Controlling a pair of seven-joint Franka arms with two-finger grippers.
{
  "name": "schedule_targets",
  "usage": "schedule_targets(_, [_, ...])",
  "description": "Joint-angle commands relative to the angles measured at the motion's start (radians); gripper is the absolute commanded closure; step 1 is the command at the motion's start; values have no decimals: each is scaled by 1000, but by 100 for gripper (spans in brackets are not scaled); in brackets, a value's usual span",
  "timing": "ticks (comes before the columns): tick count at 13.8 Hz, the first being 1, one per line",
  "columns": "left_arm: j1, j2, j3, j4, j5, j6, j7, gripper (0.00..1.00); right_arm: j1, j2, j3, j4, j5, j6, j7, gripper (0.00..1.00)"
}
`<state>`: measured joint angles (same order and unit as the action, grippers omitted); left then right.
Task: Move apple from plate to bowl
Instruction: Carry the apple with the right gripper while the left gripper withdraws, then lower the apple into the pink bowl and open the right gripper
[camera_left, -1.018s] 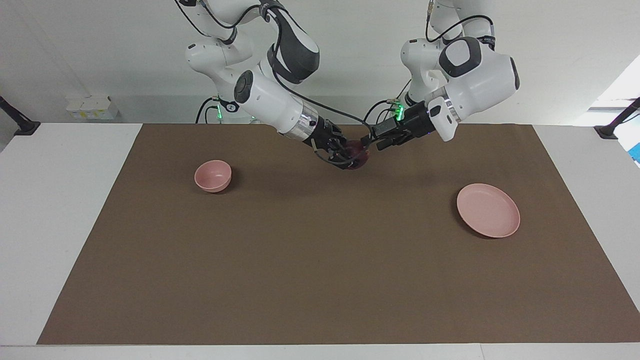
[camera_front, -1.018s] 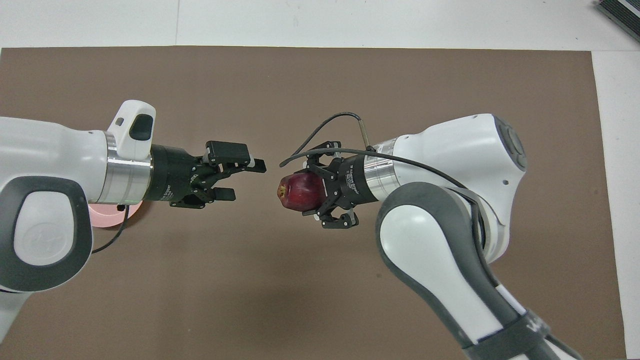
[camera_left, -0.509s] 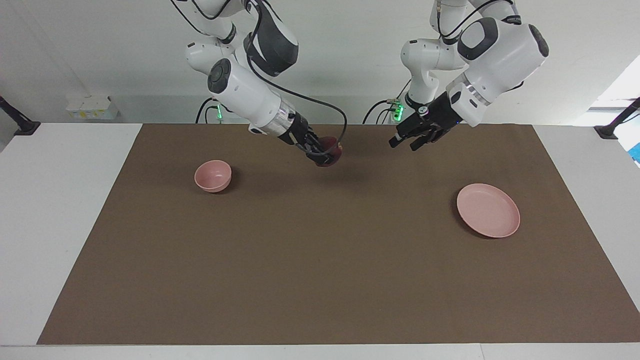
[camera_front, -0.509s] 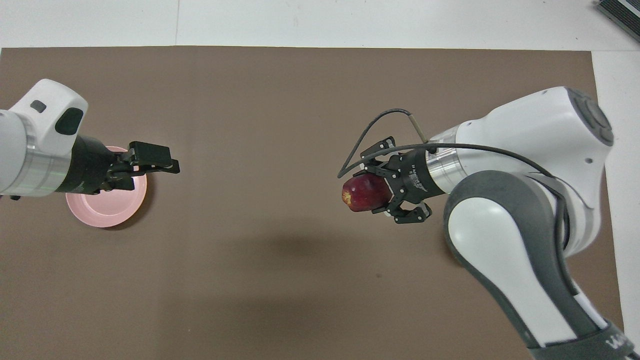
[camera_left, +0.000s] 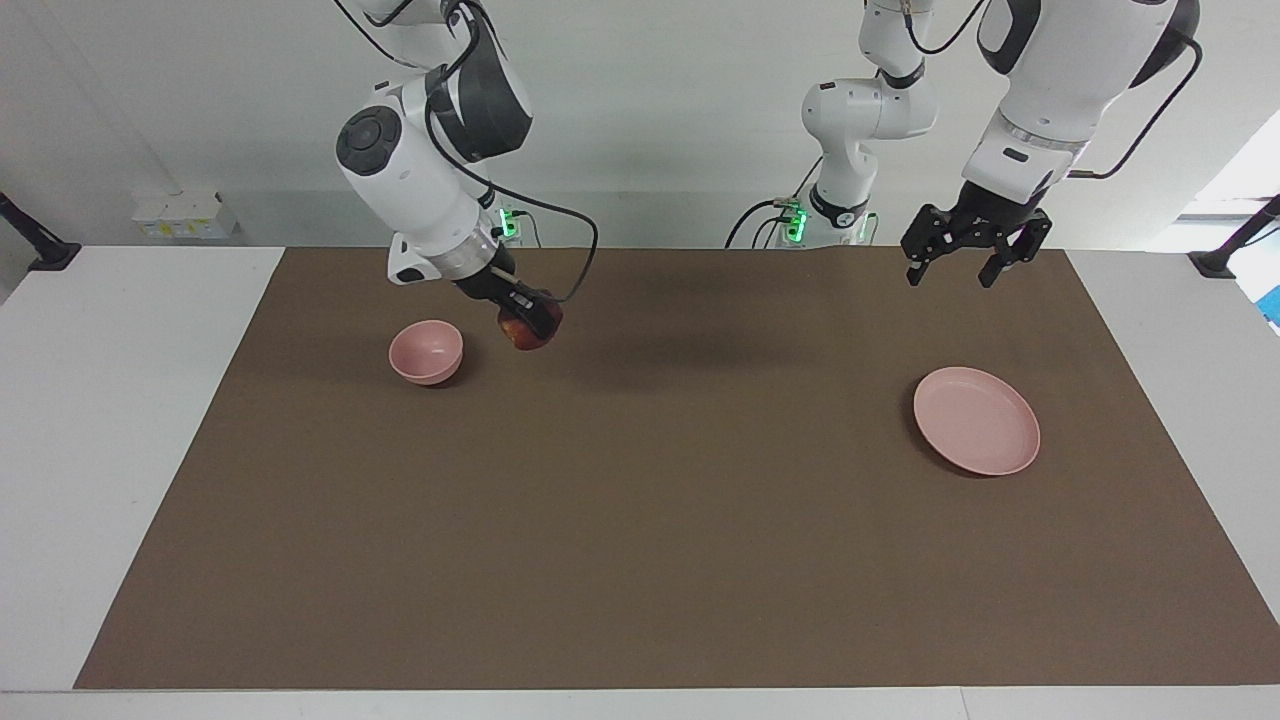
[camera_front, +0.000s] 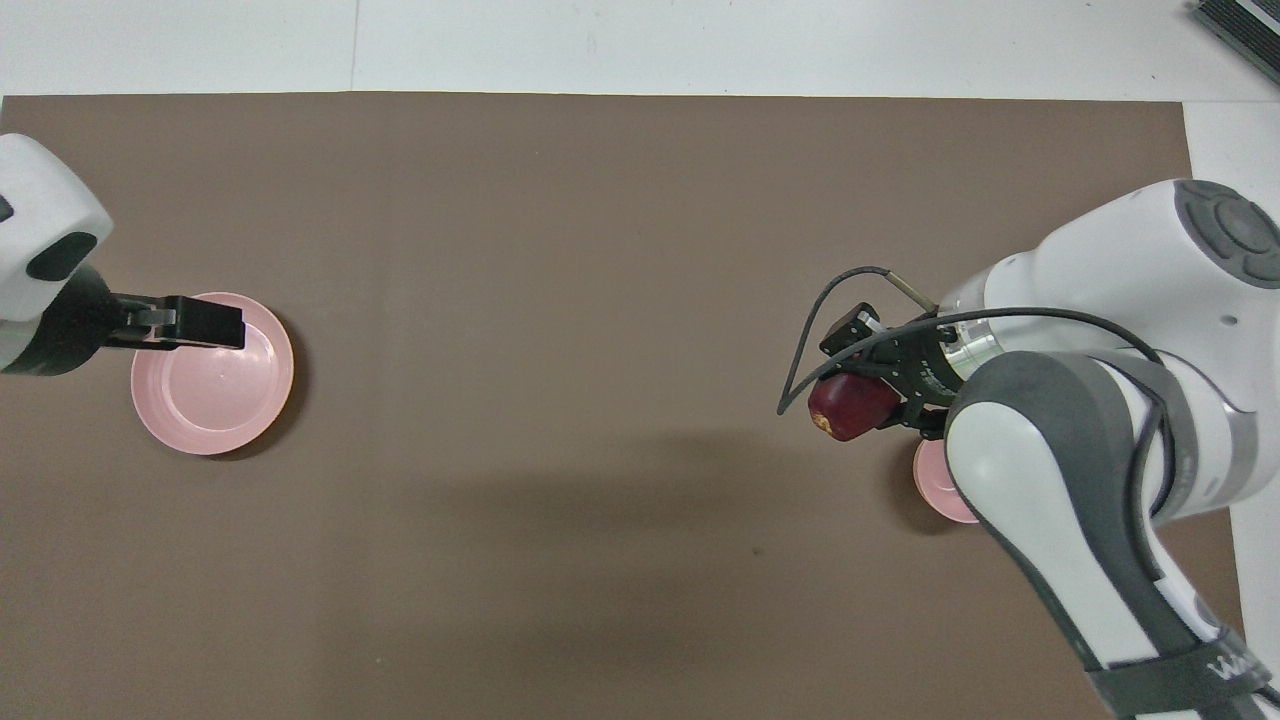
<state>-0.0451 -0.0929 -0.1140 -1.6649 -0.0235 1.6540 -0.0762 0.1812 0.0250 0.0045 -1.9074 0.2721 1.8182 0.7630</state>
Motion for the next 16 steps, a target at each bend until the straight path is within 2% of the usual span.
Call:
schedule_targets(1, [4, 24, 8, 134, 53, -143, 30, 0, -55, -71, 9, -119, -95, 7, -131, 100])
schedule_targets(3, [7, 10, 10, 133, 48, -191, 39, 0, -107, -95, 9, -195, -149, 38, -230, 100])
schedule_targets(4, [17, 2, 17, 93, 39, -185, 62, 0, -136, -118, 11, -244, -163, 80, -278, 100])
schedule_targets(7, [40, -5, 13, 85, 25, -200, 61, 0, -221, -155, 9, -402, -171, 225, -433, 100])
schedule_targets(10, [53, -13, 14, 76, 25, -204, 67, 0, -266, -145, 11, -530, -171, 381, -501, 100])
schedule_targets(11, [54, -13, 16, 76, 25, -201, 61, 0, -264, -139, 11, -542, -171, 400, -501, 100])
schedule_targets(12, [54, -13, 14, 74, 23, -197, 56, 0, -253, -131, 11, -532, -172, 395, -496, 75])
schedule_targets(13, [60, -11, 17, 74, 11, -188, 55, 0, -252, -120, 11, -516, -172, 391, -498, 7])
schedule_targets(14, [80, -8, 17, 74, -25, -172, 50, 0, -252, -122, 11, -497, -177, 376, -501, 0])
schedule_targets(16, [90, -7, 19, 76, -46, -151, 47, 0, -240, -131, 17, -412, -218, 269, -499, 0])
